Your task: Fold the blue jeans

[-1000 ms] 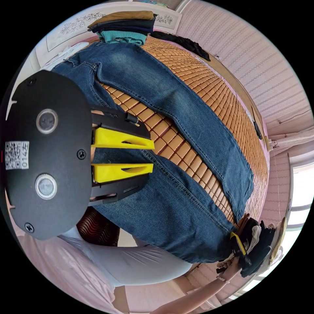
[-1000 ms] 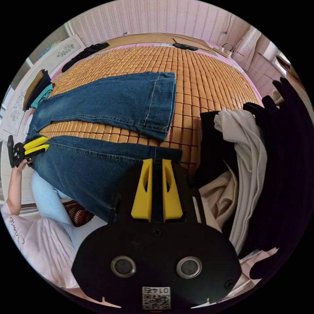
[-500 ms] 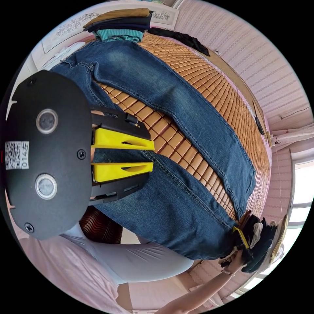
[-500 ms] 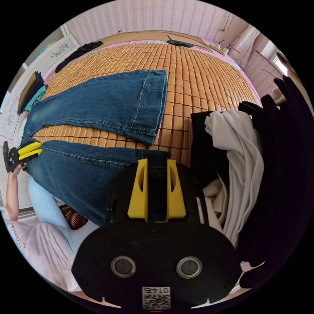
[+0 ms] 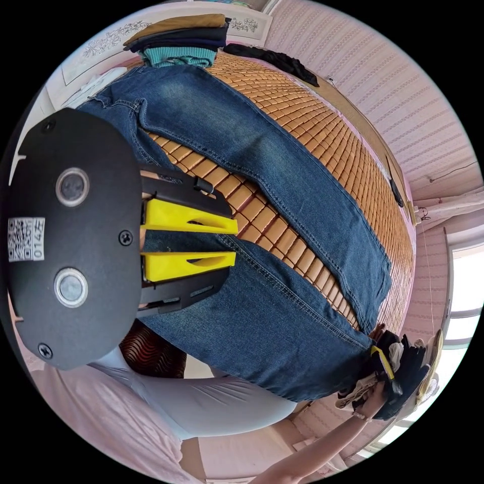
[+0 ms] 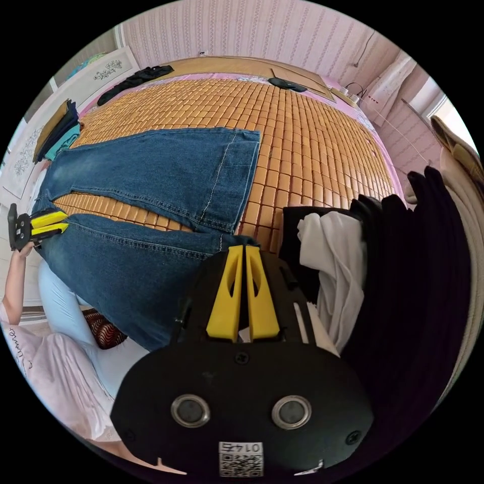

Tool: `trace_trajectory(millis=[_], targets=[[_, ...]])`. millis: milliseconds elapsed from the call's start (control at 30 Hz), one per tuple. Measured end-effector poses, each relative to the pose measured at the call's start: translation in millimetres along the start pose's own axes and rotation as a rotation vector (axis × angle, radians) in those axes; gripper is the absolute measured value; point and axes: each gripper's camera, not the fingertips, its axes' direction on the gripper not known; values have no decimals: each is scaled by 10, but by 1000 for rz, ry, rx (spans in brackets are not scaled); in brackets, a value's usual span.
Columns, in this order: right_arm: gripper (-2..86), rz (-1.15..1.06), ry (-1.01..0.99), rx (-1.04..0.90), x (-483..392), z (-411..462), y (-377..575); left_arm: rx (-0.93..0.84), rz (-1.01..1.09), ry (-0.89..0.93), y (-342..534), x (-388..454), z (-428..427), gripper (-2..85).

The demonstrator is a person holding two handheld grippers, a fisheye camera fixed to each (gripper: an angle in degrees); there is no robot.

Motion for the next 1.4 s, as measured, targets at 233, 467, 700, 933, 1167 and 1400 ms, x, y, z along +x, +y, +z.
trace_trajectory(millis=[233,467,700,933,1167,1400], targets=[[19,-17,118,-50,-379,198,-204,142,-138,91,557,-277,-209,58],[80,-183,84,89,-1224,-413,-772,367,-550,-19,2353,-968,-1023,54],[89,-768,-256,314,-4076,-931,-2167,383,-1185,-368,4880,-1697,-1429,50],[95,-1017,-332,335,-6834,-866,-3218,462,-1373,-339,5793,-2069,-1260,112],[109,-1025,-34,279,-8339,-124,-3734,508,-1402,-288,5947,-2168,-1070,147],[7,-1086,-111,316,-8353,-82,-3642,522,-1329,-362,5927,-2035,-1137,39]])
